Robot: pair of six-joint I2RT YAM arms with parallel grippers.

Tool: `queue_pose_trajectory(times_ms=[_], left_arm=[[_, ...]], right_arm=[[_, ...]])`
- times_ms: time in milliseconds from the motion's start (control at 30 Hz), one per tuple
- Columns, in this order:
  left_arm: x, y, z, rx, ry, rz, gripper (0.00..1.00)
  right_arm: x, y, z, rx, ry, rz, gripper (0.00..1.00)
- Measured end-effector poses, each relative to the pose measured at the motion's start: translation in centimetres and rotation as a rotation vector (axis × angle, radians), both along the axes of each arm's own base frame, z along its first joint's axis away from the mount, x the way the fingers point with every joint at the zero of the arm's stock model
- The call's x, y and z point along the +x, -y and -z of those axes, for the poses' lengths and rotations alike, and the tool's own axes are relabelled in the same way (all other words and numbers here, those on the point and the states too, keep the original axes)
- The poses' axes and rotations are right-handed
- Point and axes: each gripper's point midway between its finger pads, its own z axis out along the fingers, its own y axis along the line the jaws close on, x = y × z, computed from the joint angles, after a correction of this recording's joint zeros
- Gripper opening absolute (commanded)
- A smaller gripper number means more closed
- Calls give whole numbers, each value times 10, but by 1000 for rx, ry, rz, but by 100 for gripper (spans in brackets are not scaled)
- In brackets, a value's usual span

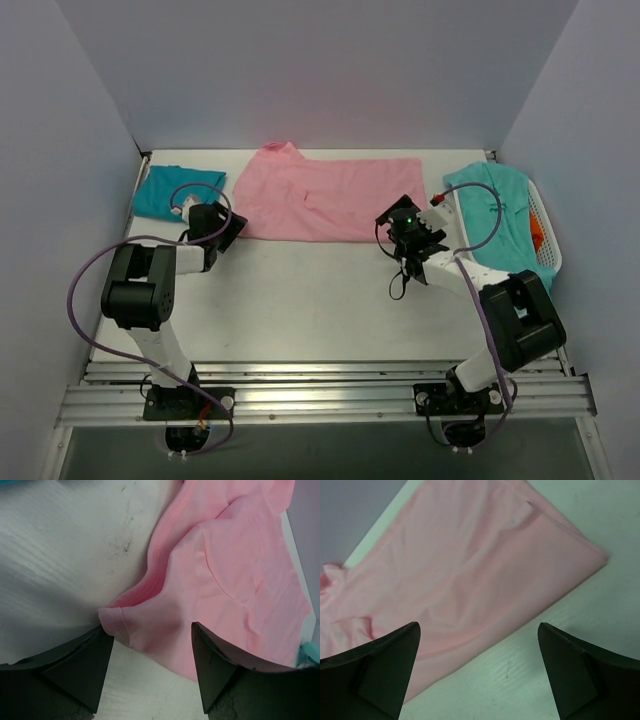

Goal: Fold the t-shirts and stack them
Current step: Fold the flattened tshirt in 1/3 of the way

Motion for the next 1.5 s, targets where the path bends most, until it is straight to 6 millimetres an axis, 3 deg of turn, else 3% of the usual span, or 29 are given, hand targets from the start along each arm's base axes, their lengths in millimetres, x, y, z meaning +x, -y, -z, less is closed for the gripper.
queue_pose_trajectory(times_ms=[133, 167, 233, 267, 400, 767, 933, 967, 1100, 1233, 1400, 1500], left_arm=[[8, -5, 5, 5, -10, -42, 50], [9, -7, 7, 7, -16, -52, 37], [12, -10, 11, 17, -29, -67, 19], [12, -11, 15, 21, -39, -74, 4], [20, -14, 17, 26, -45, -89, 2], [26, -14, 17, 27, -40, -92, 2], [27, -15, 17, 23, -39, -91, 2], [27, -15, 17, 23, -39, -90, 2], [27, -15, 17, 21, -39, -88, 2], [27, -15, 18, 21, -39, -88, 2], [28, -15, 17, 20, -36, -87, 2], [28, -14, 17, 19, -34, -87, 2]], right_arm=[[-3, 12, 27, -27, -74, 40, 100], [-4, 15, 33, -30, -88, 50, 100], [-5, 19, 43, -30, -113, 66, 100], [-6, 22, 48, -32, -128, 76, 100], [-13, 40, 63, -44, -180, 144, 100], [-27, 70, 77, -61, -222, 249, 97], [-24, 79, 85, -59, -226, 272, 81], [-21, 81, 86, -66, -219, 279, 73], [-12, 88, 86, -48, -188, 297, 69], [-4, 91, 88, -38, -168, 302, 49], [4, 91, 89, -23, -153, 298, 46], [9, 89, 90, -18, -148, 287, 36]])
